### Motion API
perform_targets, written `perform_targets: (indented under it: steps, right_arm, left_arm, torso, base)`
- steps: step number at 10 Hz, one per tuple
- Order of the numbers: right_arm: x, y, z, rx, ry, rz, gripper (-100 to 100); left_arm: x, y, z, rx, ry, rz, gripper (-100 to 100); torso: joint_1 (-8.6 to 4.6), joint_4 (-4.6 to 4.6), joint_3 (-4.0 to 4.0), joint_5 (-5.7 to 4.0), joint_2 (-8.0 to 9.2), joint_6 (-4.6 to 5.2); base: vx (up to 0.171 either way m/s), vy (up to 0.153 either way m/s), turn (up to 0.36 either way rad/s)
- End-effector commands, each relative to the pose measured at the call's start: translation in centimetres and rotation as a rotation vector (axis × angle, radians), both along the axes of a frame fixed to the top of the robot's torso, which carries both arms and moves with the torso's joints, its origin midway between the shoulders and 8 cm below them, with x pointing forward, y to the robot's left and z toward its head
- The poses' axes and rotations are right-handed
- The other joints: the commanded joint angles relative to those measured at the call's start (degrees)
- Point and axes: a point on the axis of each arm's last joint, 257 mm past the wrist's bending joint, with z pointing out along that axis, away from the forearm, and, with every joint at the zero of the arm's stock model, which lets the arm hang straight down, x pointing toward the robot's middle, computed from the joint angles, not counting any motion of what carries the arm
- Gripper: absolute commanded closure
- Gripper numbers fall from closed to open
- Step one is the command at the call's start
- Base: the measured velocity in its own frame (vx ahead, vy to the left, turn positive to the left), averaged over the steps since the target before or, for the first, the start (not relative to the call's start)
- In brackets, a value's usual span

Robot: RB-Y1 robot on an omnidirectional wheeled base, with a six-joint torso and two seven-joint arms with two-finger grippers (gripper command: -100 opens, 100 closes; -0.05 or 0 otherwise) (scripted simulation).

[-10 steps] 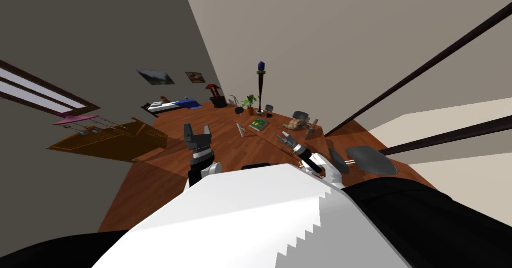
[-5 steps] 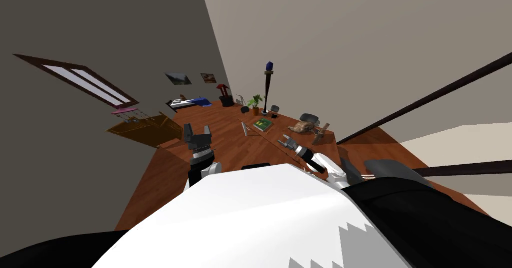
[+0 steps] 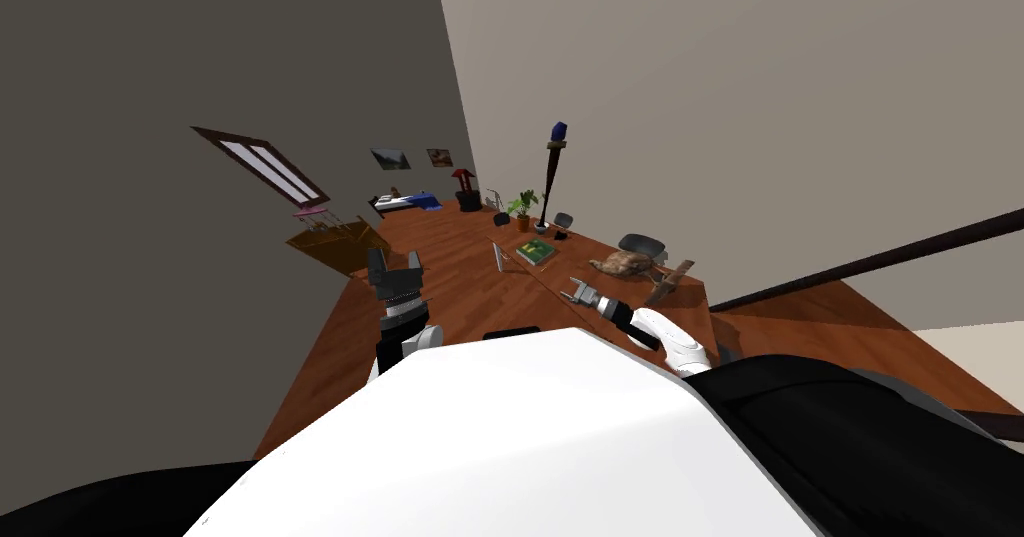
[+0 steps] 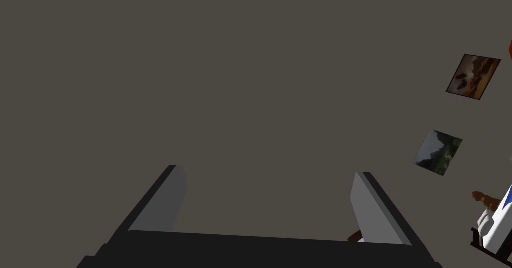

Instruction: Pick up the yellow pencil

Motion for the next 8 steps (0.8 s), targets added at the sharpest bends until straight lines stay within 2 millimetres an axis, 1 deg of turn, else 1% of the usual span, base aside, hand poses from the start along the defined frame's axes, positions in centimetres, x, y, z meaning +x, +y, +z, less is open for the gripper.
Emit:
perform_targets:
  steps: [1,2,3,4,5,6,7,8]
  right_arm:
    - [-0.8,-0.6,-1.5,-0.059,0.018,0.017,-100]
    - [-1.9,-2.0,-3.6,-0.147,0.05,0.045,-100]
    - [-1.9,-2.0,-3.7,-0.156,0.053,0.049,-100]
    - [-3.2,-3.6,-5.7,-0.241,0.087,0.079,-100]
    - [-3.3,-3.6,-5.9,-0.25,0.089,0.083,-100]
    - [-4.8,-5.3,-7.9,-0.336,0.126,0.118,-100]
    - [-4.8,-5.3,-7.9,-0.339,0.127,0.12,-100]
    - [-6.4,-7.0,-9.8,-0.421,0.165,0.158,-100]
  left_arm:
    - [0.0,0.0,0.0,0.0,0.0,0.0,0]
    - [0.0,0.0,0.0,0.0,0.0,0.0,0]
    - [0.0,0.0,0.0,0.0,0.0,0.0,0]
    - [0.0,0.0,0.0,0.0,0.0,0.0,0]
    - [0.0,0.0,0.0,0.0,0.0,0.0,0]
    - [0.0,0.0,0.0,0.0,0.0,0.0,0]
    - [0.0,0.0,0.0,0.0,0.0,0.0,0]
    - [0.0,0.0,0.0,0.0,0.0,0.0,0]
  torso:
    - [0.0,0.0,0.0,0.0,0.0,0.0]
    - [0.0,-0.01,-0.01,0.0,-0.01,0.05]
    - [0.01,-0.01,-0.03,0.0,-0.05,0.01]
    - [0.02,-0.01,-0.03,0.01,-0.04,0.07]
    - [0.02,-0.02,-0.07,0.0,-0.12,0.01]
    - [0.03,-0.03,-0.07,0.01,-0.12,0.07]
    - [0.07,-0.04,-0.09,0.02,-0.16,0.01]
    - [0.07,-0.03,-0.08,0.02,-0.13,0.08]
  base:
    - [0.029,-0.004,0.184]
    - [0.04,0.003,0.314]
    - [0.04,-0.004,0.151]
    - [0.058,0.001,0.249]
    - [0.057,-0.002,0.15]
    - [0.066,0.017,0.331]
    - [0.057,0.004,0.148]
    - [0.08,0.012,0.265]
